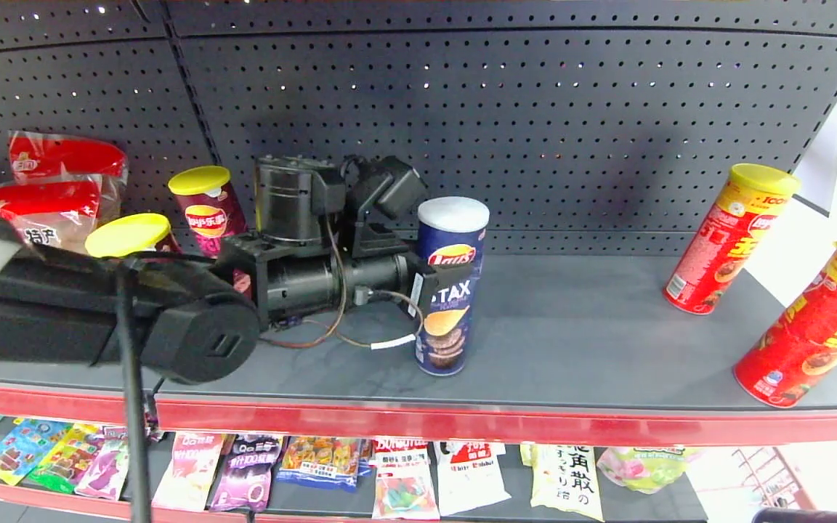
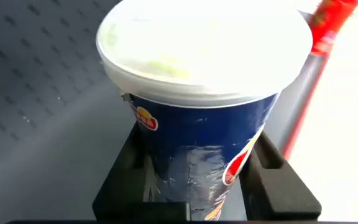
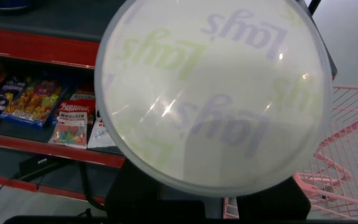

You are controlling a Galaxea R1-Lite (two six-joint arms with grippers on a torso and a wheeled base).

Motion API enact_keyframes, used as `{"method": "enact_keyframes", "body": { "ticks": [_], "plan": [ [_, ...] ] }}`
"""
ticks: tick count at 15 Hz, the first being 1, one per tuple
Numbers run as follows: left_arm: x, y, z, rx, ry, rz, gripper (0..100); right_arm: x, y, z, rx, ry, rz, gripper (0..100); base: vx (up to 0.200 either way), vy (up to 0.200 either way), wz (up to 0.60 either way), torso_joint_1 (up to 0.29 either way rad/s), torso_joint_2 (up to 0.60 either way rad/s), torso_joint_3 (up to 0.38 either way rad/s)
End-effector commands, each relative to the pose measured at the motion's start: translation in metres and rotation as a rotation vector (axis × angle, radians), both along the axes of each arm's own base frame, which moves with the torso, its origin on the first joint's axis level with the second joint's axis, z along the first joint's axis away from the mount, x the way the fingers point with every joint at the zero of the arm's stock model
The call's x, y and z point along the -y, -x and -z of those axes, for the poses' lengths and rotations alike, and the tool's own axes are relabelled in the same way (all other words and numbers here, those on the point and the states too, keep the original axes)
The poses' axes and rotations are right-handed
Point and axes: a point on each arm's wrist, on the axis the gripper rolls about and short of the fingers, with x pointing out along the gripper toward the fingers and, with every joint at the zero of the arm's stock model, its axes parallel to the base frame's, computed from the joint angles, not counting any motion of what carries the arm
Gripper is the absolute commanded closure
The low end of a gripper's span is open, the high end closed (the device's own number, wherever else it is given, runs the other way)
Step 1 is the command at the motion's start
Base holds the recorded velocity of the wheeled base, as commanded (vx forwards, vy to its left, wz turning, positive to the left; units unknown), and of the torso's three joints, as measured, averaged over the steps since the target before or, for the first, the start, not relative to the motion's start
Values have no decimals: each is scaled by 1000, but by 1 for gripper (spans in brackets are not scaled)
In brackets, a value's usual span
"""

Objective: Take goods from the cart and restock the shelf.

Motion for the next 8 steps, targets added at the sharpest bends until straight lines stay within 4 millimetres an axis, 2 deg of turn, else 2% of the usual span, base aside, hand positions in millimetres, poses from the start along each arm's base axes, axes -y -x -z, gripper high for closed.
{"method": "enact_keyframes", "body": {
  "ticks": [1,5,8],
  "plan": [
    [-5,26,-3,29,22,20,100,0,0,0,0,0,0,100,0,0,0,0,0,0],
    [4,29,5,-6,32,7,100,0,0,0,0,0,0,100,0,0,0,0,0,0],
    [8,23,13,12,45,6,100,0,0,0,0,0,0,100,0,0,0,0,0,0]
  ]
}}
